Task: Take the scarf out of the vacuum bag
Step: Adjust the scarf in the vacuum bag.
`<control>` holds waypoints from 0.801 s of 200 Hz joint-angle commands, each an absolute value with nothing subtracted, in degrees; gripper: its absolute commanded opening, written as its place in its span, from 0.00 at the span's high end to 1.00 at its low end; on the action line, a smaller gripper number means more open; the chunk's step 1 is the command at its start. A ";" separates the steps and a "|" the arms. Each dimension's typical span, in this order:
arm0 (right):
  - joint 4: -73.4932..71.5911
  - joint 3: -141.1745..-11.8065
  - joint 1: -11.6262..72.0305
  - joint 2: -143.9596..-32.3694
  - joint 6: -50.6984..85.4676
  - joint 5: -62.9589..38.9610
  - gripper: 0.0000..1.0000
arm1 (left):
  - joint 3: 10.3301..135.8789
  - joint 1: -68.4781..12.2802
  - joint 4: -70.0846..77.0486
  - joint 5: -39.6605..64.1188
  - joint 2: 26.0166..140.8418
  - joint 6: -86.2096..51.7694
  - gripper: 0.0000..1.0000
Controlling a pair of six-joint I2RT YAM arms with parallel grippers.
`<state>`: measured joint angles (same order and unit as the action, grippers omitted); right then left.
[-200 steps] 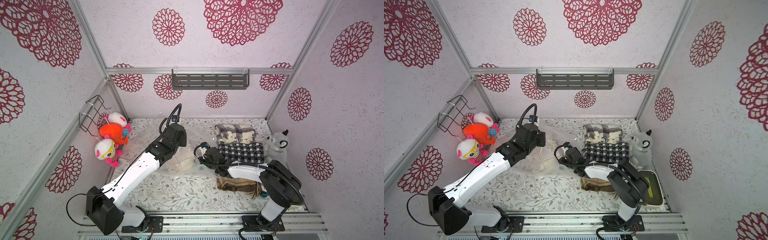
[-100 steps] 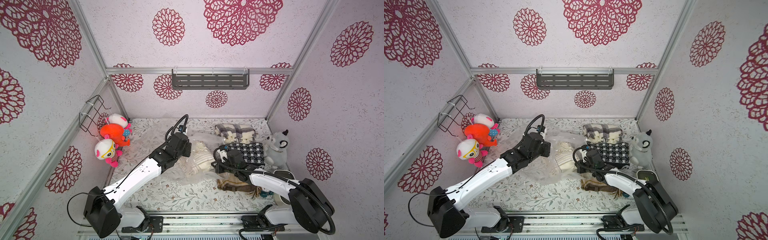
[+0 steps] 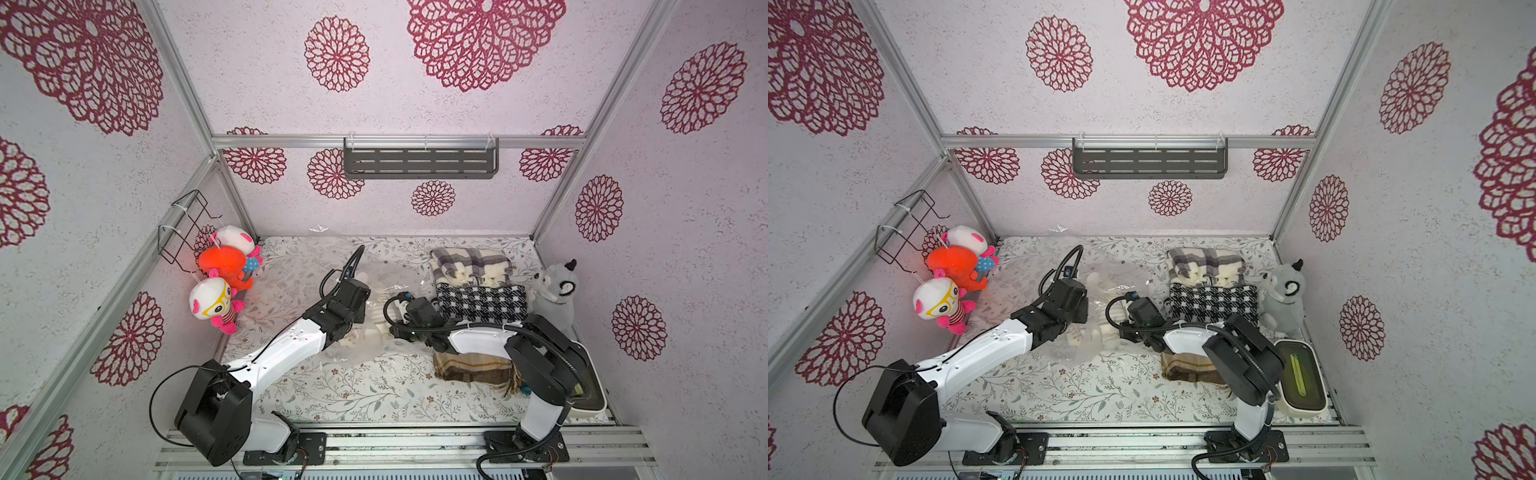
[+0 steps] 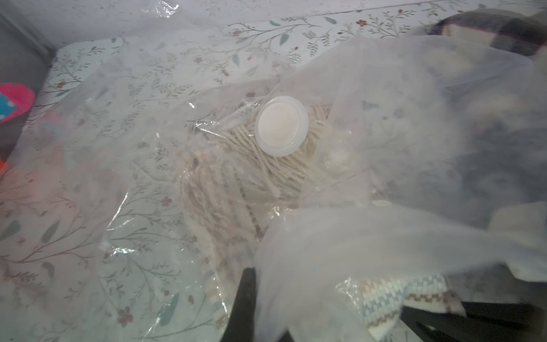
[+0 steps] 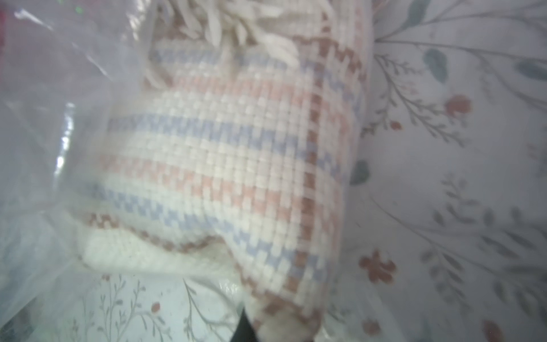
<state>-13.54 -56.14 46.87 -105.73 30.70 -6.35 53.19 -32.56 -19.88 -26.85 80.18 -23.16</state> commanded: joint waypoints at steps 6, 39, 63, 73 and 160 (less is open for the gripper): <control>-16.84 -61.73 47.13 -112.54 35.55 -5.57 1.00 | 51.86 -28.08 -16.59 -29.65 80.75 -22.58 1.00; -13.40 -74.21 48.68 -121.54 34.65 -7.96 1.00 | 51.54 -24.18 -17.41 -31.71 83.19 -23.66 1.00; -11.82 -75.95 48.84 -121.14 33.71 -8.62 1.00 | 50.33 -23.95 -20.48 -32.61 82.26 -26.67 1.00; -11.28 -74.32 48.86 -118.83 32.97 -7.99 1.00 | 49.27 -23.93 -20.46 -32.54 81.80 -27.43 1.00; -7.11 -61.54 48.93 -100.12 27.85 -4.90 1.00 | 54.27 -20.54 -22.09 -32.75 84.62 -26.25 1.00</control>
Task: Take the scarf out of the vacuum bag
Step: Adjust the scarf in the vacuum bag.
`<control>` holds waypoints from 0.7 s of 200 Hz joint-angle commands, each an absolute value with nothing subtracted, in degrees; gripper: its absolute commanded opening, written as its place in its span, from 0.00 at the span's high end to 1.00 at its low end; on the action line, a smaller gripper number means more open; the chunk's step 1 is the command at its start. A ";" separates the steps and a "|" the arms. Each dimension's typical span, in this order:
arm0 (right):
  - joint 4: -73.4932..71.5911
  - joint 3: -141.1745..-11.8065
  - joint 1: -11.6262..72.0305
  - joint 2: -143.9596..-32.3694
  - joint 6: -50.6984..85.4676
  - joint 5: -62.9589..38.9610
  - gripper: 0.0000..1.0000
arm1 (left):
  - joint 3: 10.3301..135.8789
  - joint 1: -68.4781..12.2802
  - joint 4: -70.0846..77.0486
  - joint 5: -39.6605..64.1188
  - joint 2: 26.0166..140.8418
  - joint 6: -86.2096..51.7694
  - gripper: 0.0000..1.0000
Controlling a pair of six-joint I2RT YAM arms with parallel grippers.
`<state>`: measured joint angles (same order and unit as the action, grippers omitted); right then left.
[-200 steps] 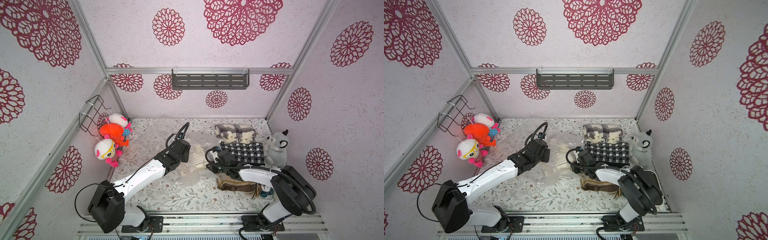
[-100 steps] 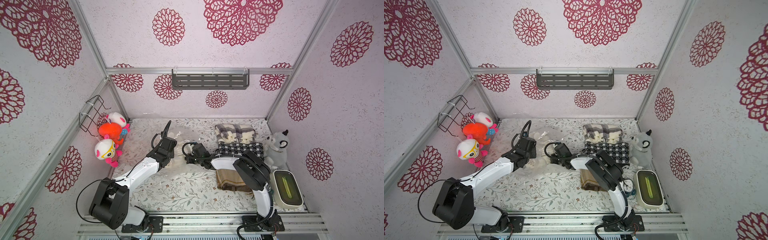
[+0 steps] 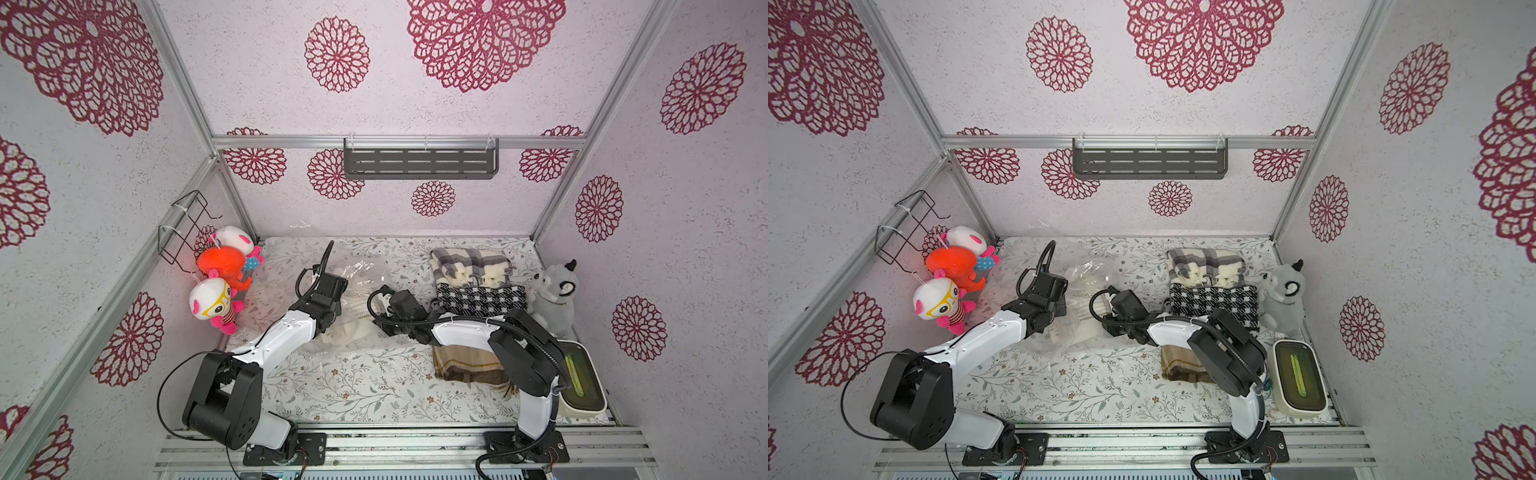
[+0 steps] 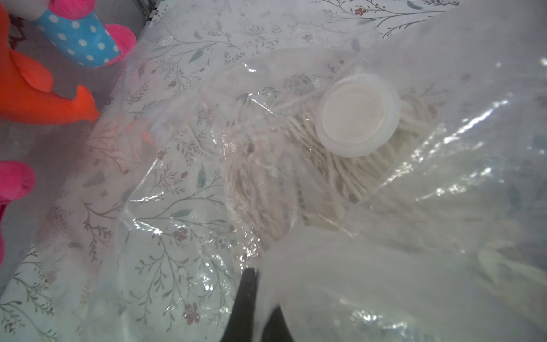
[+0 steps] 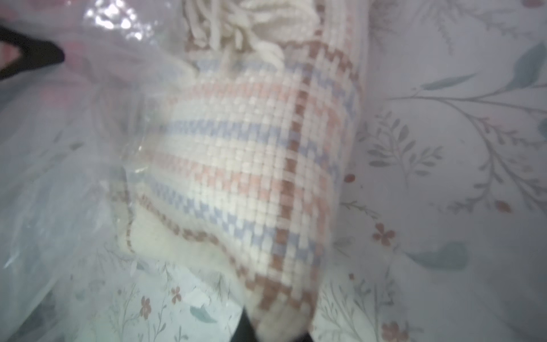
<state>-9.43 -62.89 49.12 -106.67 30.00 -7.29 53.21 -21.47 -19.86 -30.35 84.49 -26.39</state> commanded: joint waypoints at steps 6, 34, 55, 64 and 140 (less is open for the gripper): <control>-6.74 -61.53 48.87 -99.22 27.60 -5.13 1.00 | 54.51 -20.61 -22.74 -33.19 84.30 -26.28 1.00; -5.33 -64.26 46.79 -99.10 27.50 -9.53 1.00 | 52.46 -21.07 -19.87 -29.45 80.86 -25.57 1.00; -3.16 -68.80 46.26 -102.28 26.93 -10.90 1.00 | 49.49 -25.41 -16.17 -30.13 77.09 -23.56 1.00; -2.91 -70.26 45.74 -103.39 27.40 -13.59 1.00 | 49.10 -27.46 -16.33 -32.06 76.28 -22.93 1.00; -6.22 -65.75 44.05 -103.18 26.58 -9.99 1.00 | 53.99 -30.83 -24.30 -42.59 81.97 -25.03 1.00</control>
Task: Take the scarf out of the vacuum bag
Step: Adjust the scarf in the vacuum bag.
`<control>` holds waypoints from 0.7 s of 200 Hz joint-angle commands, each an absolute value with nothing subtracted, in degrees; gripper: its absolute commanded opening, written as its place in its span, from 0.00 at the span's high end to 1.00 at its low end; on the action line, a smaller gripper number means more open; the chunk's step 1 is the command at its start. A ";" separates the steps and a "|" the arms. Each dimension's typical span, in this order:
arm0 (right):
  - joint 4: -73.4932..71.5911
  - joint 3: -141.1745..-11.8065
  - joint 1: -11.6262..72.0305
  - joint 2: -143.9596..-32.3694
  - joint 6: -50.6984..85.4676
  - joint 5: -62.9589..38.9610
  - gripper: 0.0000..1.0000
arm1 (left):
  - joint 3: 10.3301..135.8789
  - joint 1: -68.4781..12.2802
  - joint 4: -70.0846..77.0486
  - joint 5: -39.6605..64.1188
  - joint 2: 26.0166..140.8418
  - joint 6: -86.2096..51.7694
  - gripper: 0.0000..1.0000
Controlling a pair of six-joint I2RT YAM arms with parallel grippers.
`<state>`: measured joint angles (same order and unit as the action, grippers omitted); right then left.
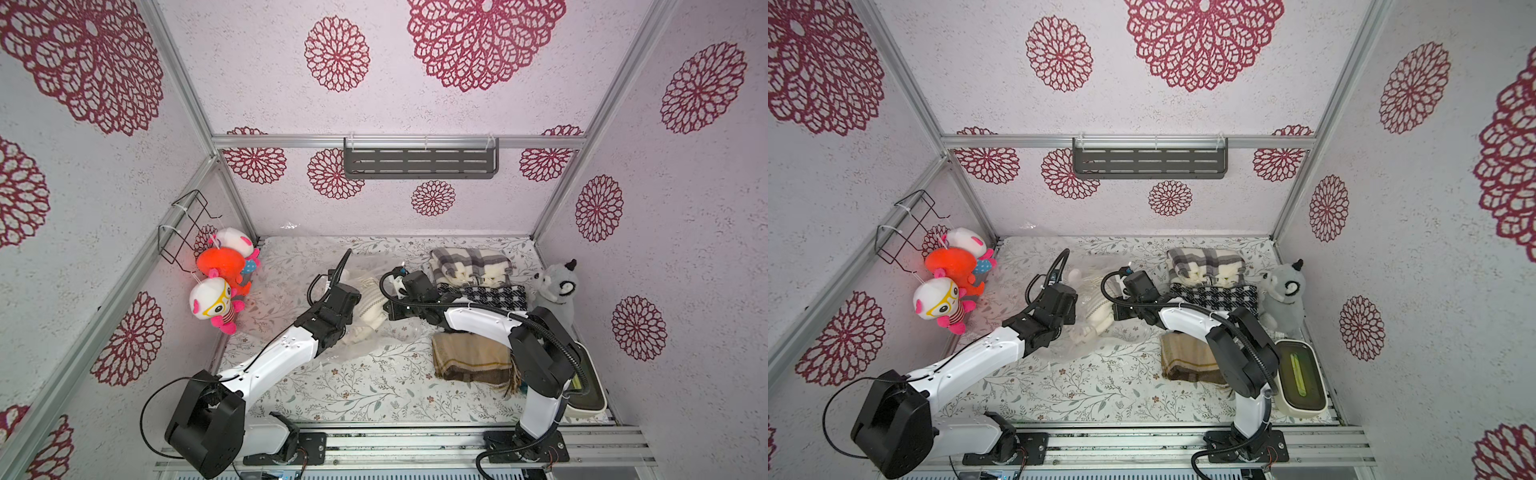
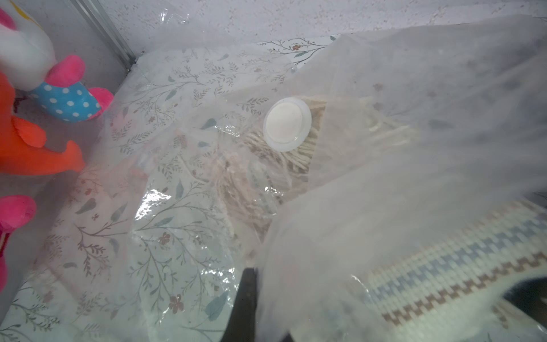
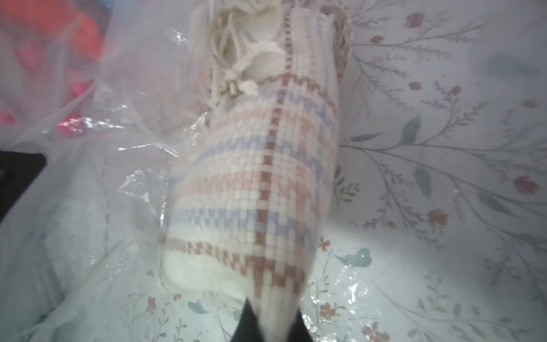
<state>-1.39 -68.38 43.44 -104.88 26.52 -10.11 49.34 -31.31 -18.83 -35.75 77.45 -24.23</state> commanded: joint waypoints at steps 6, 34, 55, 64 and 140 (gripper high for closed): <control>-6.63 -65.01 43.67 -103.12 26.95 -9.73 1.00 | 54.95 -30.84 -25.30 -44.02 83.38 -25.00 1.00; -5.64 -62.59 43.99 -101.31 26.19 -4.55 1.00 | 56.22 -26.90 -24.24 -40.65 88.52 -25.28 1.00; -7.66 -59.16 44.87 -98.82 26.42 -4.67 1.00 | 58.21 -25.66 -25.67 -41.05 91.33 -25.57 1.00; -8.43 -57.83 44.65 -97.38 26.72 -4.83 1.00 | 58.53 -25.66 -25.63 -41.27 91.62 -25.63 1.00; -2.27 -63.88 33.95 -96.15 22.31 -14.04 1.00 | 54.60 -30.56 -22.10 -44.22 87.30 -24.09 1.00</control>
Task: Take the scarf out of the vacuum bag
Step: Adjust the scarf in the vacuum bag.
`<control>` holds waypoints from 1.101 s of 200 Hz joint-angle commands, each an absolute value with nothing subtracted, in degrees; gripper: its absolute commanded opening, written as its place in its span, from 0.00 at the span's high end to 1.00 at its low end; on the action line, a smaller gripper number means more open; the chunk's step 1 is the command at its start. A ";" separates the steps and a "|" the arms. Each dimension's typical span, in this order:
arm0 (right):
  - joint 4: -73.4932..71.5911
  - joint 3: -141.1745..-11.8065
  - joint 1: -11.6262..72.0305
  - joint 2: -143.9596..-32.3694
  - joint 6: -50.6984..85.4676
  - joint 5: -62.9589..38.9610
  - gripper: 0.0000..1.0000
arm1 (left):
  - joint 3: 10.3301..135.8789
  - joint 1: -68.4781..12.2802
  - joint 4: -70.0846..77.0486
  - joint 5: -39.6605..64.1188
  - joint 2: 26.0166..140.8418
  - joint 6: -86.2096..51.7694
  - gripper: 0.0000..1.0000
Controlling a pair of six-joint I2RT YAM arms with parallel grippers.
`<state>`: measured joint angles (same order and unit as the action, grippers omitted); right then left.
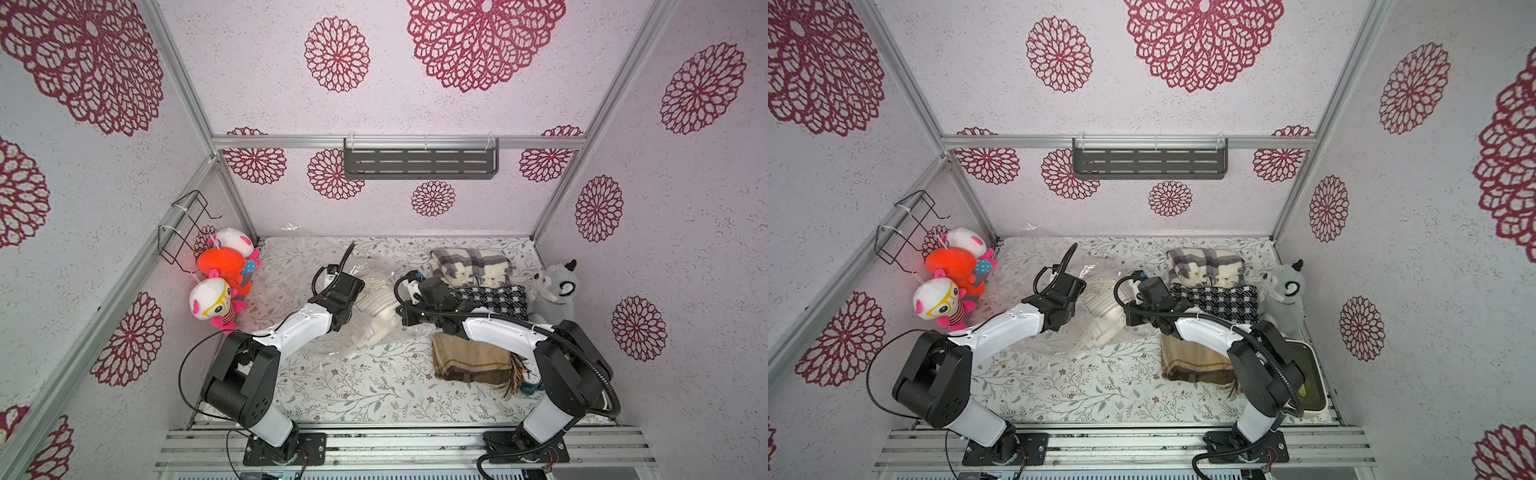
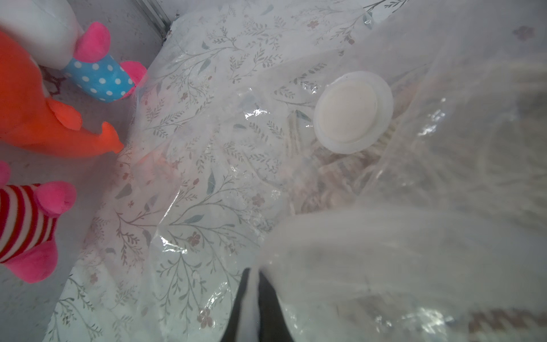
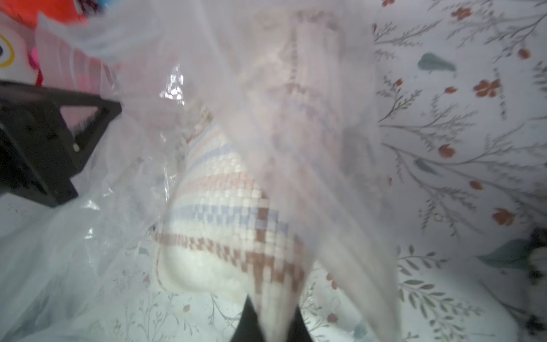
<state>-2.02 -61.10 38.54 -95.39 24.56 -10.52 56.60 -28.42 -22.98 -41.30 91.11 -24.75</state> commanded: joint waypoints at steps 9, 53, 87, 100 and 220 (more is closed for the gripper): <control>-1.89 -64.53 33.17 -97.98 21.84 -13.28 1.00 | 53.98 -30.59 -22.22 -44.62 86.19 -24.07 1.00; 0.94 -70.84 28.82 -105.55 20.46 -17.04 1.00 | 53.75 -31.77 -24.68 -45.44 85.53 -25.22 1.00; -2.94 -63.48 33.70 -103.00 23.69 -14.41 1.00 | 59.44 -31.35 -29.98 -49.08 91.67 -26.30 1.00; -5.15 -59.24 35.06 -101.22 25.67 -12.36 1.00 | 60.59 -30.48 -30.35 -48.39 92.72 -25.97 1.00; -18.29 -49.01 34.10 -92.72 42.28 -6.64 0.35 | 62.17 -32.39 -26.83 -40.68 98.24 -25.44 1.00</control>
<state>-9.54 -52.49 33.76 -97.01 32.67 -8.99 61.91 -31.94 -28.21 -43.00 97.91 -24.91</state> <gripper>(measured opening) 0.595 0.043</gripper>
